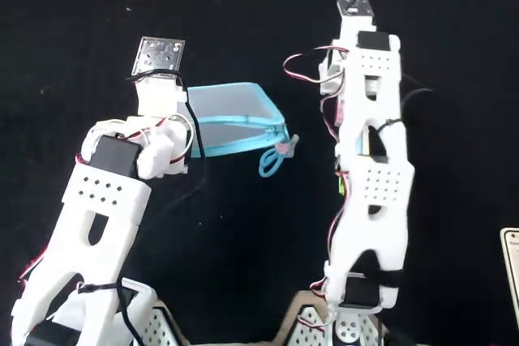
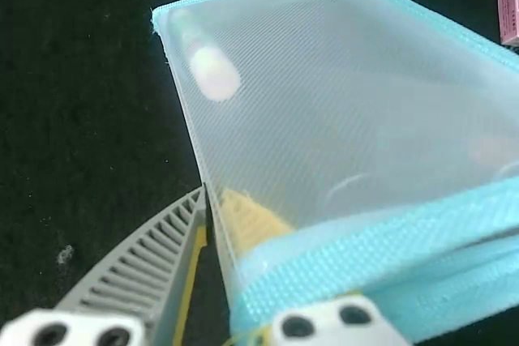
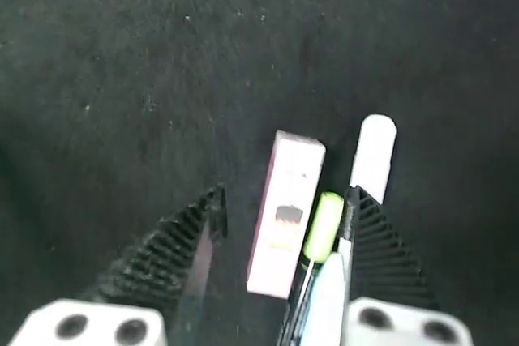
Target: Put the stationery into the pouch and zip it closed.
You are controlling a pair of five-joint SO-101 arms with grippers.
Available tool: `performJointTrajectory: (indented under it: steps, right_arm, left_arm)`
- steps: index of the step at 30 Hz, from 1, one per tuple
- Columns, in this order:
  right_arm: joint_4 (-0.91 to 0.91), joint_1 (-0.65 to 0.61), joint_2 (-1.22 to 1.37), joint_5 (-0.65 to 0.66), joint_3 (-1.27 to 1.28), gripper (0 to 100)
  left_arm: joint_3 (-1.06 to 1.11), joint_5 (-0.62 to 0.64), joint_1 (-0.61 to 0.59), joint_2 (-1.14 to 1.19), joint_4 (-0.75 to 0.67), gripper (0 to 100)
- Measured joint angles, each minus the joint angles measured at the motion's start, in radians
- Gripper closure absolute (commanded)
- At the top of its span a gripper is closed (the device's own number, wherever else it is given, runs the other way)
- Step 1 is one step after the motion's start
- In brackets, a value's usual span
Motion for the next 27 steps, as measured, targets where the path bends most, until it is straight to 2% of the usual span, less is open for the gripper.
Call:
performJointTrajectory:
  steps: [7,12,18,27]
  right_arm:
    - [0.063,-0.003,0.201,0.0,-0.29,83.2]
    - [0.123,-0.003,0.31,0.0,-0.46,99.3]
    - [0.259,-0.003,0.354,0.0,-0.697,98.8]
    - [0.295,0.025,0.322,0.0,-0.718,98.8]
  left_arm:
    - [0.0,0.0,0.0,0.0,0.0,97]
    - [0.0,0.0,0.0,0.0,0.0,97]
    - [0.0,0.0,0.0,0.0,0.0,97]
    - [0.003,0.0,0.0,0.0,0.0,97]
